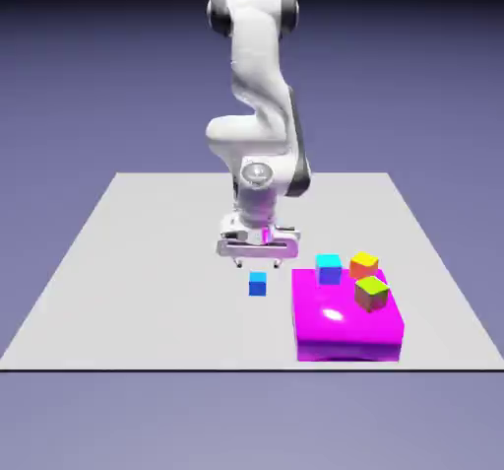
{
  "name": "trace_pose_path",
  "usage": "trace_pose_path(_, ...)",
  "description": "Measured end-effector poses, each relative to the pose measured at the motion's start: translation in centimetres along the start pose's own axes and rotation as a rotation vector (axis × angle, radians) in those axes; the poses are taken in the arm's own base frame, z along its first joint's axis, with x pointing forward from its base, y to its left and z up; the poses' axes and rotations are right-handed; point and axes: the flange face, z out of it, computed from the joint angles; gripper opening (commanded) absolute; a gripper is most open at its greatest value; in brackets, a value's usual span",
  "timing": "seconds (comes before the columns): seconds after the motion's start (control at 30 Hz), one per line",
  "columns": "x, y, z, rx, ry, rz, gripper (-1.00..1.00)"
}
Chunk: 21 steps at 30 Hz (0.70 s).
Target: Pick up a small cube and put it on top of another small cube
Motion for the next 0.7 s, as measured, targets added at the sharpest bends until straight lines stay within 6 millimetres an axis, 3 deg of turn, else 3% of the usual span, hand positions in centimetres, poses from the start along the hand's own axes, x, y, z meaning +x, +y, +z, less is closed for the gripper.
trace_pose_path(0.2,0.2,-0.1,5.1,0.000,0.000,0.000,0.00)
trace_pose_path(0.23,0.1,-0.1,5.3,0.000,0.000,0.000,-1.00)
trace_pose_path(0.3,0.1,-0.1,5.3,0.000,0.000,0.000,-1.00)
trace_pose_path(0.57,-0.2,0.2,-1.5,0.000,0.000,0.001,-1.00)
trace_pose_path(0.63,-0.2,0.2,-1.7,0.000,0.000,0.001,-1.00)
trace_pose_path(0.67,1.4,0.8,-2.8,0.037,0.002,0.048,-1.00)
trace_pose_path(0.7,1.3,-0.7,-3.9,0.032,0.015,-0.033,-1.00)
